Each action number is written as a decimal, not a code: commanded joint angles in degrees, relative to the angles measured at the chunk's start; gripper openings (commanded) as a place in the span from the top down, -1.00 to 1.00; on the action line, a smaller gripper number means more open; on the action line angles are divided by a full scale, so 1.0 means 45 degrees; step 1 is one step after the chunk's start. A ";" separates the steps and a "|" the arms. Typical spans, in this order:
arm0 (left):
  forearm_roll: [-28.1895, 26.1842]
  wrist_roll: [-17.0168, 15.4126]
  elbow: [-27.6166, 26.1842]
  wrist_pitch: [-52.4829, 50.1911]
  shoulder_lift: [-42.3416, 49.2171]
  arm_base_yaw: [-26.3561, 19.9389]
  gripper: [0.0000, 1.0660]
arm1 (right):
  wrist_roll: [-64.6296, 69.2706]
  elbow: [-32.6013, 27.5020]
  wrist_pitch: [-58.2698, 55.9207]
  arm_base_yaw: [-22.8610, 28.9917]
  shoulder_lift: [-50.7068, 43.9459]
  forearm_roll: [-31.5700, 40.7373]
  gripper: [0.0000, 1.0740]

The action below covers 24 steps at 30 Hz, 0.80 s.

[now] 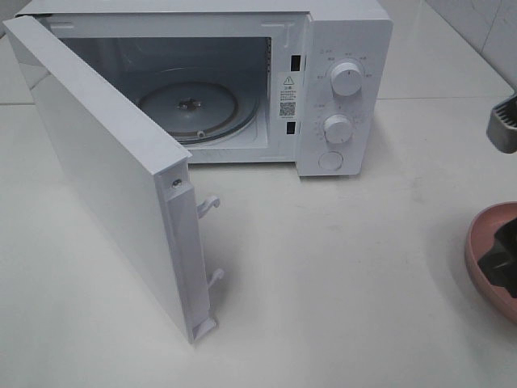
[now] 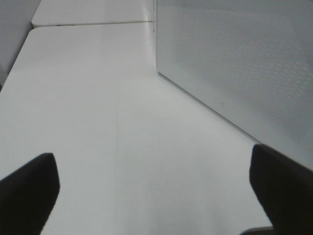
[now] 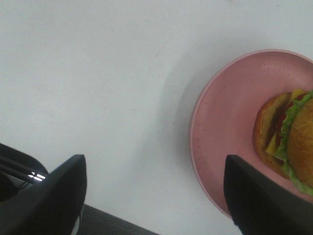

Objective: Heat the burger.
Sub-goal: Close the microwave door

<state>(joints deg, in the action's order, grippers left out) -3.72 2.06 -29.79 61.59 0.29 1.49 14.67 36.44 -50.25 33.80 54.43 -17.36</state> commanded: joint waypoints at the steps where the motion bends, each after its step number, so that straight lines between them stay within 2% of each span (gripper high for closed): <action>1: -0.0089 -0.0013 0.0051 -0.0089 0.0089 -0.0064 -0.83 | -0.0166 0.0025 -0.0853 -0.0064 -0.1031 0.0051 -0.42; 7: -0.0089 -0.0013 0.0051 -0.0089 0.0089 -0.0064 -0.83 | -0.0153 0.0025 -0.1579 -0.0064 -0.2419 0.0191 -0.42; 12: -0.0089 -0.0013 0.0051 -0.0089 0.0089 -0.0064 -0.83 | -0.0166 0.0025 -0.1986 -0.0102 -0.4596 0.0344 -0.42; 16: -0.0089 -0.0013 0.0051 -0.0089 0.0089 -0.0064 -0.83 | -0.0153 0.0013 -0.2203 -0.0191 -0.5309 0.0433 -0.42; 20: -0.0089 -0.0013 0.0051 -0.0089 0.0089 -0.0064 -0.83 | -0.0484 -0.0433 -0.2037 -0.1362 -0.6379 0.1006 -0.42; 21: -0.0089 -0.0013 0.0051 -0.0089 0.0089 -0.0064 -0.83 | -0.0484 -0.0433 -0.2037 -0.1362 -0.6379 0.1006 -0.42; 22: -0.0089 -0.0013 0.0051 -0.0089 0.0089 -0.0064 -0.83 | -0.0904 -0.0738 -0.2037 -0.1884 -0.6786 0.1311 -0.42; 23: -0.0089 -0.0013 0.0051 -0.0089 0.0089 -0.0064 -0.83 | -0.0904 -0.0738 -0.2037 -0.1884 -0.6786 0.1311 -0.42; 24: -0.0089 -0.0013 0.0051 -0.0089 0.0089 -0.0064 -0.83 | -0.1133 -0.0968 -0.2037 -0.2432 -0.7219 0.1566 -0.42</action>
<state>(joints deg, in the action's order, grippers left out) -3.72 2.06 -29.79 61.59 0.29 1.49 11.40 32.95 -59.70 24.87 23.61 -11.57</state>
